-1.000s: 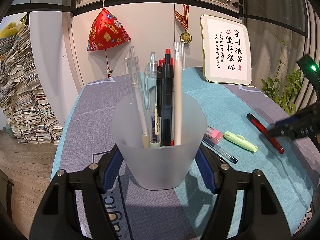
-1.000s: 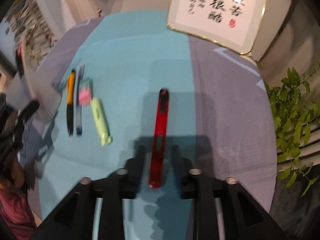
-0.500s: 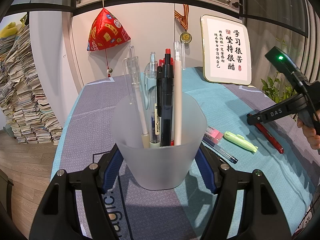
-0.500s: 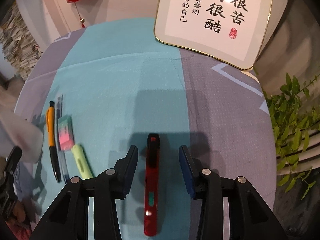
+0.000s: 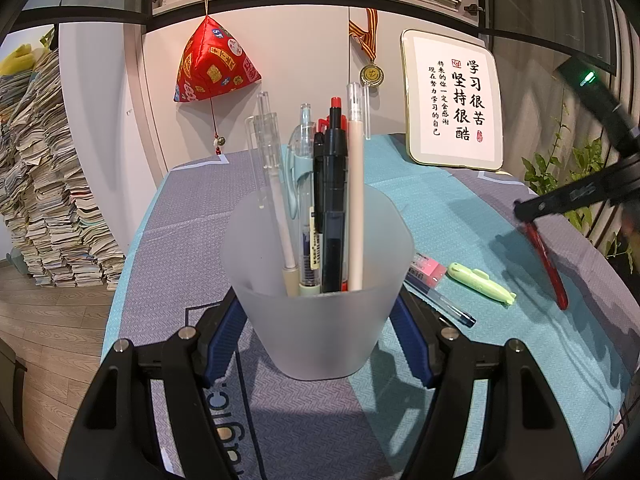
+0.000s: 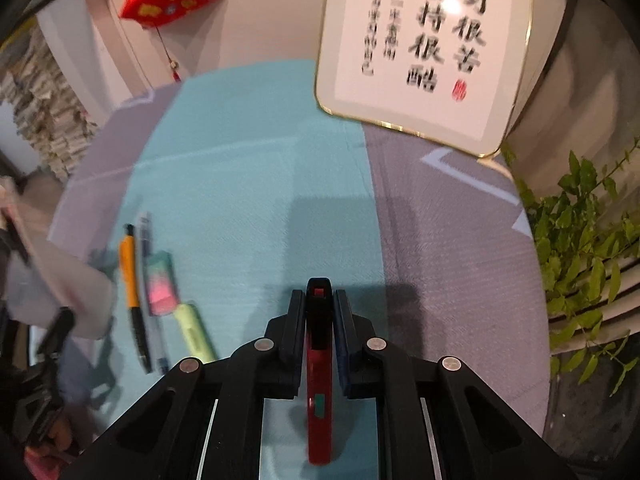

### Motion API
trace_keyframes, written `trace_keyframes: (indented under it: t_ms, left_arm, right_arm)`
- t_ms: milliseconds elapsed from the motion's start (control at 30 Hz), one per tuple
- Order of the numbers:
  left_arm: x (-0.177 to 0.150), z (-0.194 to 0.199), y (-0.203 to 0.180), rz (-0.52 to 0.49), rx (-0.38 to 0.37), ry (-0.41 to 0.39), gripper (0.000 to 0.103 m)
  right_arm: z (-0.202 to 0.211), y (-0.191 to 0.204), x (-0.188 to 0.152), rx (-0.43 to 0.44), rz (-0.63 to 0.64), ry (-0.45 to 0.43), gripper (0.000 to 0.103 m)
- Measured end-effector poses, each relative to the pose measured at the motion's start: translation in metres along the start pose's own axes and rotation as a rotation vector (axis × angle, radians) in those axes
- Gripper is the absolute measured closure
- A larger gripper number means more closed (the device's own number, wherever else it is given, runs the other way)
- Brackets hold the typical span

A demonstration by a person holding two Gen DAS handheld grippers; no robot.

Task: Organize stationery
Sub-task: 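Carry the red marker over the cup and release it inside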

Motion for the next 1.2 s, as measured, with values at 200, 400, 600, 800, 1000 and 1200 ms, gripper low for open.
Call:
trace_keyframes:
  t_ms: [200,400,600,800,1000,1200]
  left_arm:
    - [0.001,0.001,0.0,-0.001,0.0,-0.003,0.034]
    - [0.001,0.001,0.0,-0.001,0.001,-0.003,0.034]
    - [0.001,0.002,0.0,-0.002,0.001,-0.004,0.034]
    - [0.001,0.002,0.0,-0.002,0.0,-0.004,0.034]
    - [0.001,0.002,0.0,-0.002,0.0,-0.004,0.034]
    - [0.001,0.002,0.001,-0.002,0.0,-0.004,0.034]
  right_arm:
    - [0.031,0.006,0.002,0.028,0.017,-0.055,0.089]
    - [0.039,0.0,0.002,0.028,-0.03,-0.074,0.089]
    - [0.07,0.012,0.012,0.035,-0.009,-0.157,0.089]
    - [0.119,0.048,0.035,0.076,0.06,-0.29,0.089]
    - [0.165,0.109,0.065,0.195,0.181,-0.393,0.089]
    - [0.166,0.163,0.081,0.27,0.283,-0.395,0.089]
Point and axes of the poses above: each gripper's, at about its wrist camera, not at the fingertips, and z roughly against the way its jaws point, y to its left, x to its top, the point moved 10 cm from there along -z, roughly the way its jaws point, and after that the axes turned 8 degrees about z, right-handed, at the moved point
